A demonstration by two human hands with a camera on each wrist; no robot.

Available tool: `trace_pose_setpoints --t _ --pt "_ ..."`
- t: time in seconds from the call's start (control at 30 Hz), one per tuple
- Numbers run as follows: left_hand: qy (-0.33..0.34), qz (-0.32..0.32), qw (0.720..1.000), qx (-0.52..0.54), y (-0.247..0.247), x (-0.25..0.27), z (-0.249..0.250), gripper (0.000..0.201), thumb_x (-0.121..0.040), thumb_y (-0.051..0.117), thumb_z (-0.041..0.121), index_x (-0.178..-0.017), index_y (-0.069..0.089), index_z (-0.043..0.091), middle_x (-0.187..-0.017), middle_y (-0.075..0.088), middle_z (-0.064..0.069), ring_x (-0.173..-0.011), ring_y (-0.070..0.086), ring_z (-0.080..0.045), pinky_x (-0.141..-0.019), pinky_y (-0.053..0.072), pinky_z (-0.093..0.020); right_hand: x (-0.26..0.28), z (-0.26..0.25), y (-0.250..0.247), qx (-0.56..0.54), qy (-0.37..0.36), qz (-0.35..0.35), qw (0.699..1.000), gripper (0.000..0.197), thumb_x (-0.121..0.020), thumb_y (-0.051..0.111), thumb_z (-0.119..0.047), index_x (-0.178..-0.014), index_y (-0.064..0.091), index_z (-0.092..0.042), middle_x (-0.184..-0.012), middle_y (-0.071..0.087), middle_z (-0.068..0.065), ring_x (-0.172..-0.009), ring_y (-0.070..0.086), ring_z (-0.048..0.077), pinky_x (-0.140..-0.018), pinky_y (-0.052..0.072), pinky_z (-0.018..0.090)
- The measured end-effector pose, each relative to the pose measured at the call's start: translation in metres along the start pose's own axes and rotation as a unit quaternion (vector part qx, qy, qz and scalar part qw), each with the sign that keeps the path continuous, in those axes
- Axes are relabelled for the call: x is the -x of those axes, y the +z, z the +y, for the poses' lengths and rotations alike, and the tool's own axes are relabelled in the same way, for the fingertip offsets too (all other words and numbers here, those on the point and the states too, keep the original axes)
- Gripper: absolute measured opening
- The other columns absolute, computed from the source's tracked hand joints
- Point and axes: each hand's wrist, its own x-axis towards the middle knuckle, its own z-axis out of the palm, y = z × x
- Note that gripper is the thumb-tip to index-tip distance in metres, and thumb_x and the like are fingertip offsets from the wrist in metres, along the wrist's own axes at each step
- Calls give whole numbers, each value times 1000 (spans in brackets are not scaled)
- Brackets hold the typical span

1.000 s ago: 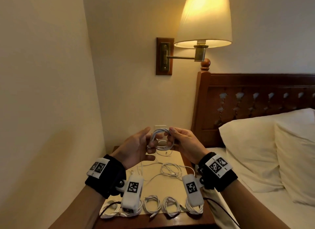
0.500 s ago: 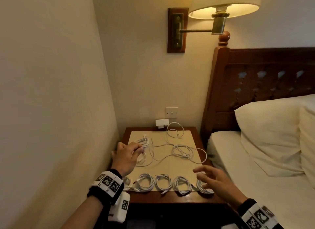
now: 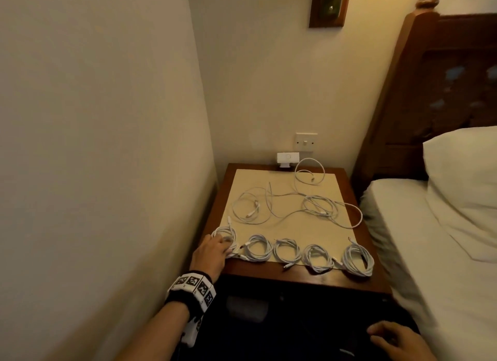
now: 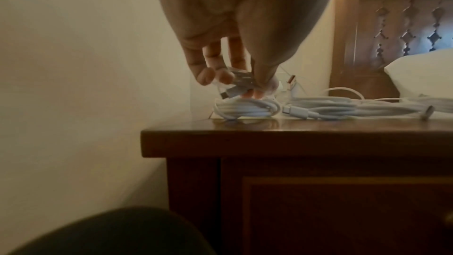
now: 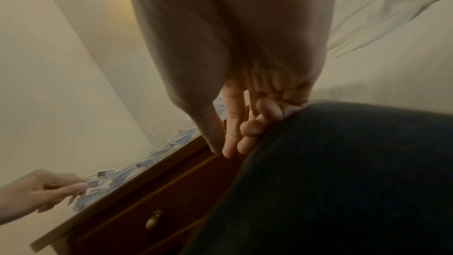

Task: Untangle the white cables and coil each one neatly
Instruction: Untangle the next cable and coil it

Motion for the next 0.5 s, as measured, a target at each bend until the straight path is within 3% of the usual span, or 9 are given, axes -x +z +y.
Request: trace_pose_setpoints --t 0.1,0.17,0.3,0.4,0.5 --pt "1 -5 1000 8 -1 4 5 26 -97 54 32 -117 68 26 -122 62 5 -106 54 -23 -84 47 -31 -2 -3 1 23 -7 -6 1000 10 -67 87 -28 -66 78 -25 -76 74 -12 -83 70 7 -83 51 20" --pt "-8 -18 1000 10 -2 4 5 28 -98 50 36 -120 66 28 -123 60 6 -106 54 -20 -83 46 -30 -5 -5 0 46 -1 -19 999 15 -72 85 -18 -67 78 -29 -77 74 -16 -85 68 5 -77 47 8" --pt "-18 -18 999 36 0 5 5 32 -96 53 40 -122 65 26 -127 59 6 -113 57 -21 -88 47 -32 -10 -1 2 57 8 -16 998 30 -74 83 -18 -63 74 -44 -77 72 -22 -84 65 -1 -73 44 7" --pt "-27 -4 999 45 -1 4 5 35 -93 56 43 -124 63 27 -130 57 7 -115 58 -20 -90 49 -33 -11 0 4 61 -6 -8 998 26 -74 82 -16 -63 75 -38 -78 73 -20 -85 66 2 -70 43 4" --pt "-30 20 997 63 -4 1 5 32 -92 57 46 -114 66 25 -122 57 9 -107 60 -18 -85 51 -34 -11 -4 3 65 -13 -17 998 25 -75 82 -16 -64 76 -37 -81 73 -18 -86 65 2 -69 40 -2"
